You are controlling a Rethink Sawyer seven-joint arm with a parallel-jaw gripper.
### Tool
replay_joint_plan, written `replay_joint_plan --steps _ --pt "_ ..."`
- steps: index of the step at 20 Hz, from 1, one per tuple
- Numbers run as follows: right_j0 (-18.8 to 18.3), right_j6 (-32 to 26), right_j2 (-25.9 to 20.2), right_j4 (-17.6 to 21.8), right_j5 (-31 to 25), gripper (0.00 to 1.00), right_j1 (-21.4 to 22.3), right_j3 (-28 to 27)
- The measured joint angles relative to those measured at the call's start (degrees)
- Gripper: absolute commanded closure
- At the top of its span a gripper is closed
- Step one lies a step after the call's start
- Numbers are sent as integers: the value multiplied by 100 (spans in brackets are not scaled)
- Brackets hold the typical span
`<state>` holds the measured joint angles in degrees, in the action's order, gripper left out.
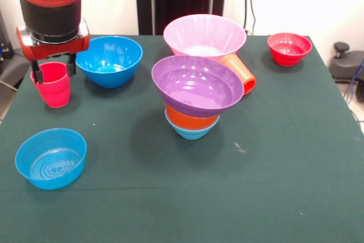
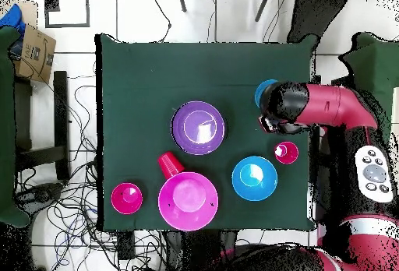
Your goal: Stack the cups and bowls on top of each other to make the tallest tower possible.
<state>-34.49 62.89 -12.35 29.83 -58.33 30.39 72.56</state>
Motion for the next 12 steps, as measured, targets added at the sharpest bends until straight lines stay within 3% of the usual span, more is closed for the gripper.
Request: replay_joint_plan --steps 12 --pt "-77 0 -7 -417 221 0 -209 83"
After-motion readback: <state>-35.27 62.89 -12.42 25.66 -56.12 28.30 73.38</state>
